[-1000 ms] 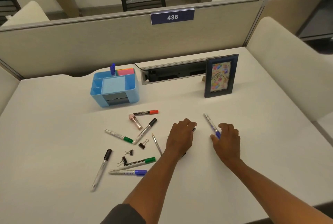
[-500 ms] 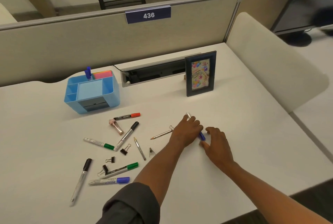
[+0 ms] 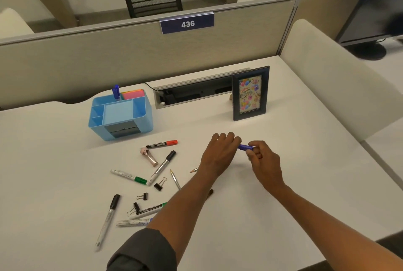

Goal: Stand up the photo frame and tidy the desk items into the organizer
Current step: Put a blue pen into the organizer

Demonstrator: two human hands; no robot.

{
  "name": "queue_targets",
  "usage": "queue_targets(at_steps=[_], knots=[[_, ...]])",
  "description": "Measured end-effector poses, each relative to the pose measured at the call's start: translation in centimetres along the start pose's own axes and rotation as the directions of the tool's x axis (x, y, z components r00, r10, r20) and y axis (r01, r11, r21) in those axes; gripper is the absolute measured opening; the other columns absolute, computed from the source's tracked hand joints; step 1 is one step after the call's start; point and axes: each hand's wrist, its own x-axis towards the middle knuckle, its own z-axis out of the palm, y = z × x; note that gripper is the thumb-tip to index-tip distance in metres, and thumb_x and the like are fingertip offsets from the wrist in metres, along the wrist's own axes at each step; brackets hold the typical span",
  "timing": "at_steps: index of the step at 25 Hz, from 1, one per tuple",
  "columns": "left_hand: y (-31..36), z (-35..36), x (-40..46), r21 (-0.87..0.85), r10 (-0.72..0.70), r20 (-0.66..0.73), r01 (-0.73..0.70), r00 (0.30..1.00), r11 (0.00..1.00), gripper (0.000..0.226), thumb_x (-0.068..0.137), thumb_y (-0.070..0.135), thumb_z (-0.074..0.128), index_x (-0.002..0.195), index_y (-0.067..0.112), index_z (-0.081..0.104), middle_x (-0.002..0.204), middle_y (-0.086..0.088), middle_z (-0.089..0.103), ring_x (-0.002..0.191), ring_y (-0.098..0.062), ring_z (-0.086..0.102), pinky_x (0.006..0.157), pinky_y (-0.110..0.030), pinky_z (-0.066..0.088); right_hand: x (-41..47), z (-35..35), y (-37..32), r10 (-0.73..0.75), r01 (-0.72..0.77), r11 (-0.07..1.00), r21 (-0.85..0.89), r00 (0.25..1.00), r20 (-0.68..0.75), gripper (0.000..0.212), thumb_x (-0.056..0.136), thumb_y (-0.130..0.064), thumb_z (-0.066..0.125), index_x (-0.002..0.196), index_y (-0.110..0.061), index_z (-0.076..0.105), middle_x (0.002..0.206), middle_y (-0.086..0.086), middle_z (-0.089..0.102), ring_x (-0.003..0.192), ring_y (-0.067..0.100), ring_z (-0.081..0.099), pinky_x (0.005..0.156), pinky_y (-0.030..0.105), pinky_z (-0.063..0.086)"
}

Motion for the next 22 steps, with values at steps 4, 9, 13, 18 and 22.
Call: queue_targets(at_steps=[4,9,13,18,22], knots=[[-3.5,-2.7,-1.8,-0.020,-0.201,-0.071,0.200,0.977,0.980,0.018,0.087,0.020,0.069,0.100,0.017,0.057,0.086,-0.002,0.057,0.067,-0.016,0.043,0.063,-0.030,0.036,2.5,3.0,-4.2,-0.074,0.071,0.992,0.102,0.997,0.029,0.019,0.094,-0.019,0.061,0.112,-0.014,0.063,0.096,-0.001,0.070,0.082,0.014,0.068,0.079,0.023,0.055],[-10.0,-5.8,-4.9,-0.031,-0.455,-0.034,0.454,0.890,0.890,0.017,0.094,0.034,0.060,0.105,0.021,0.063,0.089,0.002,0.065,0.071,-0.014,0.051,0.066,-0.030,0.041,4.5,8.0,-10.6,-0.171,0.151,0.969,0.194,0.981,0.090,0.021,0.094,-0.014,0.061,0.114,-0.014,0.062,0.104,-0.003,0.068,0.085,0.015,0.067,0.079,0.022,0.056],[-14.2,-8.4,-7.5,-0.097,-0.572,-0.070,0.565,0.818,0.819,0.024,0.089,0.039,0.066,0.101,0.018,0.065,0.085,0.001,0.065,0.067,-0.014,0.053,0.061,-0.027,0.048,5.0,12.5,-15.4,-0.165,0.124,0.964,0.237,0.973,0.160,0.026,0.092,-0.021,0.064,0.116,-0.015,0.059,0.100,-0.003,0.068,0.083,0.015,0.068,0.074,0.021,0.057],[-17.9,-10.2,-9.5,-0.145,-0.642,-0.117,0.627,0.757,0.766,0.029,0.089,0.042,0.065,0.108,0.021,0.061,0.092,0.000,0.065,0.075,-0.014,0.058,0.065,-0.030,0.054,6.6,16.3,-20.5,-0.268,0.223,0.942,0.251,0.950,0.160,0.023,0.091,-0.022,0.065,0.111,-0.013,0.061,0.094,0.002,0.069,0.081,0.015,0.068,0.072,0.025,0.059],[-21.2,-10.7,-10.9,-0.187,-0.757,-0.062,0.738,0.650,0.649,0.049,0.094,0.039,0.058,0.136,0.019,0.046,0.129,-0.001,0.057,0.114,-0.018,0.055,0.089,-0.034,0.051,9.1,18.0,-24.8,-0.315,0.280,0.920,0.275,0.945,0.091,0.019,0.089,-0.016,0.067,0.107,-0.011,0.061,0.091,0.000,0.069,0.079,0.010,0.067,0.072,0.021,0.057]])
